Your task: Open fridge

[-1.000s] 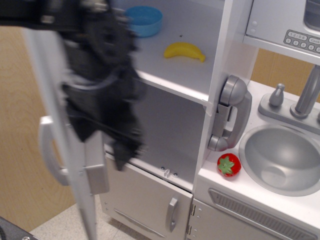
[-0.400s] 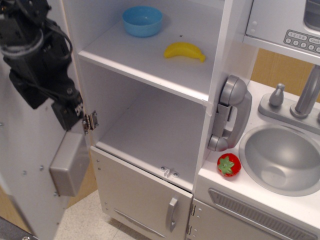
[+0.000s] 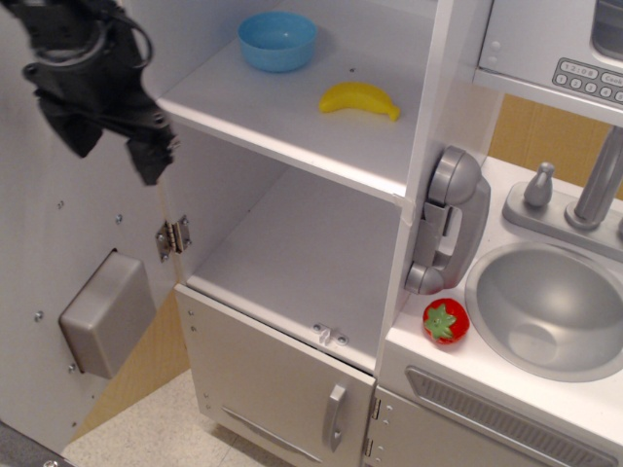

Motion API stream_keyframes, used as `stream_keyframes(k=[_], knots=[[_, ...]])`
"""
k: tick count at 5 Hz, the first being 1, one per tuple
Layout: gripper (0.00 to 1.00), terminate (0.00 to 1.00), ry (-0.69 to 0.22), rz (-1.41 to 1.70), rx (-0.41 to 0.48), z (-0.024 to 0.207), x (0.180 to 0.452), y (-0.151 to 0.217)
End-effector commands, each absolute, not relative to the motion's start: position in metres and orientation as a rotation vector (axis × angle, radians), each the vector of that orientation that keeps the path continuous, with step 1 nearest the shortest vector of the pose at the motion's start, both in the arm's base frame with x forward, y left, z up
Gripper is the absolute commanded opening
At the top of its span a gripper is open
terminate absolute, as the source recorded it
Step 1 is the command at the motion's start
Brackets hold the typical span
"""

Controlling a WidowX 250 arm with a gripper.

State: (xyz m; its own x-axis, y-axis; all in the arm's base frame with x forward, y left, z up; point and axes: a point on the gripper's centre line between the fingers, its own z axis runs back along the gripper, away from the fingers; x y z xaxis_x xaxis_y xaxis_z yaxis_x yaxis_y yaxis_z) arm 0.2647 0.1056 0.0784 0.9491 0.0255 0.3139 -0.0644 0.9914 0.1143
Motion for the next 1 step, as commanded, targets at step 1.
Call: stream_keyframes(k=[1], knots=[[1.0,1.0,-0.354,0.045,0.138,0.0979,0.2899,0.1163]])
